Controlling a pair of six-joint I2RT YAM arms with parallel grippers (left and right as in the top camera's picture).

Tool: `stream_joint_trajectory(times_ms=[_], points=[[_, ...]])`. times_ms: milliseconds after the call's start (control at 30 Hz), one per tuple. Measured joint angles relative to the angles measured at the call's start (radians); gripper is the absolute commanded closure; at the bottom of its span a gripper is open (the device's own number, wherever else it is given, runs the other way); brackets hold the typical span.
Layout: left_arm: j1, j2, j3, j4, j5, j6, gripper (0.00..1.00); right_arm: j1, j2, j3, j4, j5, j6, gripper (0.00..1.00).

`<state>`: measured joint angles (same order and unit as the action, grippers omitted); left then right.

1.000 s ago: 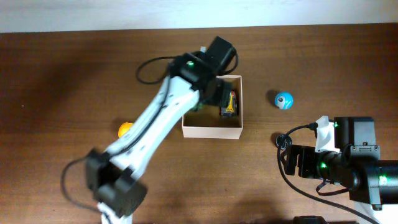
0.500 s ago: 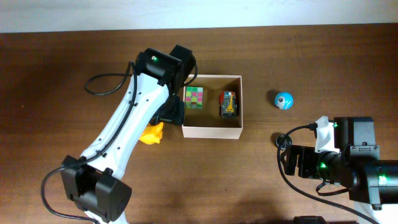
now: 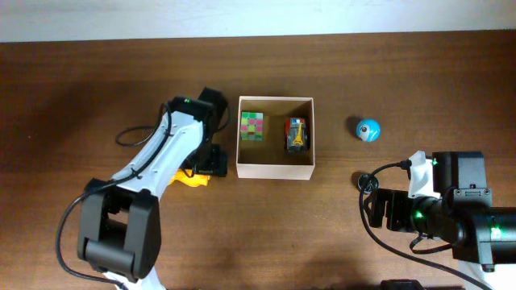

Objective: Pack container
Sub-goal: 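Grasp the orange dinosaur toy with the left gripper, then lower the dinosaur into the box front and release, lift left arm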

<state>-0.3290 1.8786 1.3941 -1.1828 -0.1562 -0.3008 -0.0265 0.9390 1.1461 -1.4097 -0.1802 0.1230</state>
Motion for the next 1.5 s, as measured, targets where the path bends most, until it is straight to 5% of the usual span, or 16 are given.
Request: stream_joint_trajectory(times_ms=[133,200,300,400,767,1067,1500], points=[[0.011,0.000,-0.081,0.120,0.019,0.024,0.11,0.000,0.000,0.000,0.000,0.000,0.000,0.01],[0.011,0.000,-0.111,0.161,0.019,0.026,0.30,0.000,0.000,0.000,0.000,0.000,0.000,0.01],[0.014,0.000,-0.139,0.213,0.010,0.033,0.82,0.000,0.000,0.000,-0.002,0.000,0.000,0.01],[0.014,0.000,-0.142,0.232,0.011,0.029,0.95,0.000,0.000,0.000,-0.006,0.000,-0.001,0.01],[0.004,-0.225,-0.065,0.100,0.064,0.013,0.93,0.000,0.000,0.000,-0.012,0.000,0.000,0.01],[-0.179,-0.519,0.082,0.228,0.105,-0.018,0.93,0.000,0.000,0.000,-0.012,0.000,0.000,0.01],[-0.355,-0.131,0.081,0.513,0.105,-0.091,0.92,0.000,0.000,0.000,-0.012,0.000,0.000,0.01]])
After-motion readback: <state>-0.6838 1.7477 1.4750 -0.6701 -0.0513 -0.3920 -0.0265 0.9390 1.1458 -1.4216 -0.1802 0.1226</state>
